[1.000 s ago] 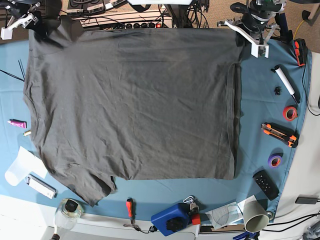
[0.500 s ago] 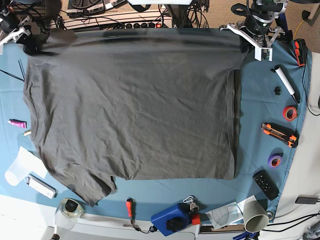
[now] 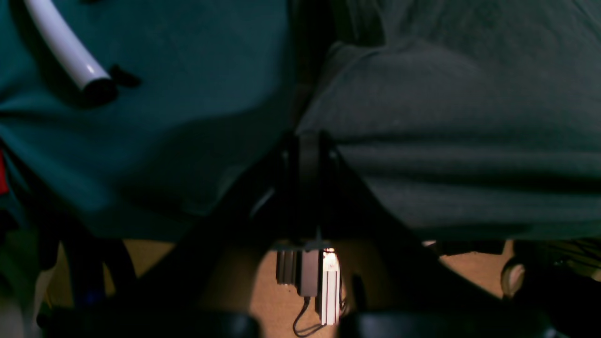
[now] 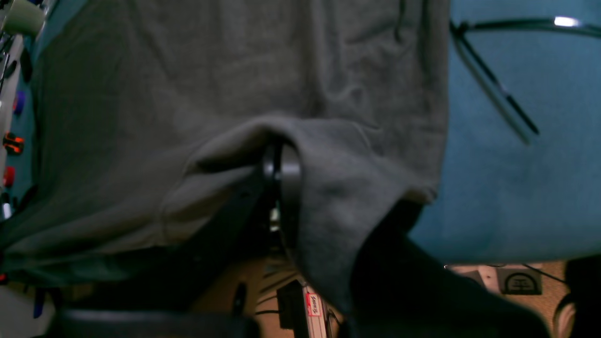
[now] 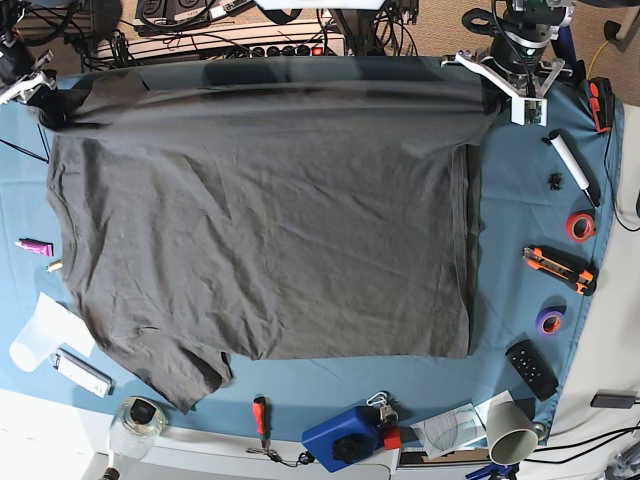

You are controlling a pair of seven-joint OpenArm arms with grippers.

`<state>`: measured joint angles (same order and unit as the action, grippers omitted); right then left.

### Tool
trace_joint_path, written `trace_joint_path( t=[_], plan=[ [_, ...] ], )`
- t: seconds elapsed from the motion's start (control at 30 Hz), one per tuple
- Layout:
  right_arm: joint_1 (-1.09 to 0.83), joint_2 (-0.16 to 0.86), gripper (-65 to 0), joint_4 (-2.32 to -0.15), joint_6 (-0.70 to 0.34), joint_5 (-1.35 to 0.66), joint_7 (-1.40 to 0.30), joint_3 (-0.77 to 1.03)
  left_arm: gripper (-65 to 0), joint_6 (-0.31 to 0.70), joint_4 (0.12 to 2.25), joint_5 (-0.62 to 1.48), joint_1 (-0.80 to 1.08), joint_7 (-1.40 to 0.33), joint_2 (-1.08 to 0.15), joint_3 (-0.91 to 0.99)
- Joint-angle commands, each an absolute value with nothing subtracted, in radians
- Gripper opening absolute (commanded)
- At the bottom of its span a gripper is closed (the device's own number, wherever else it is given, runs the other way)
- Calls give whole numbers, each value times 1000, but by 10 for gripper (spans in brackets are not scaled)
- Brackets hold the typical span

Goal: Fold the T-shirt properly
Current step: 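Lift the held edge and fold it back over the shirt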

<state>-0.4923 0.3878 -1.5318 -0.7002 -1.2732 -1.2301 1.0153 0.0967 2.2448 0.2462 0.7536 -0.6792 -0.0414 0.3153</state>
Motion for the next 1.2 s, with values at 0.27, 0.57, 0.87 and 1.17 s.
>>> trace_joint_path(
  t=[0.27,0.57,0.87,1.17],
  plan=[
    [-479,476,-650,-1546,-698,-1236,-1196,1027,-650,86,2260,216,696,-642,-46,319],
    [-424,488,-650,-1546,-672,-1153,-1182,1000,-650,86,2256,208,662,-662,-45,319],
    [-419,478,-650,-1546,-670,-1143,-1278,894,-650,86,2256,167,755,-702,-45,319],
    [-403,474,-650,-1546,-665,-1130,-1257,897,-650,86,2255,168,723,-672,-45,319]
  ],
)
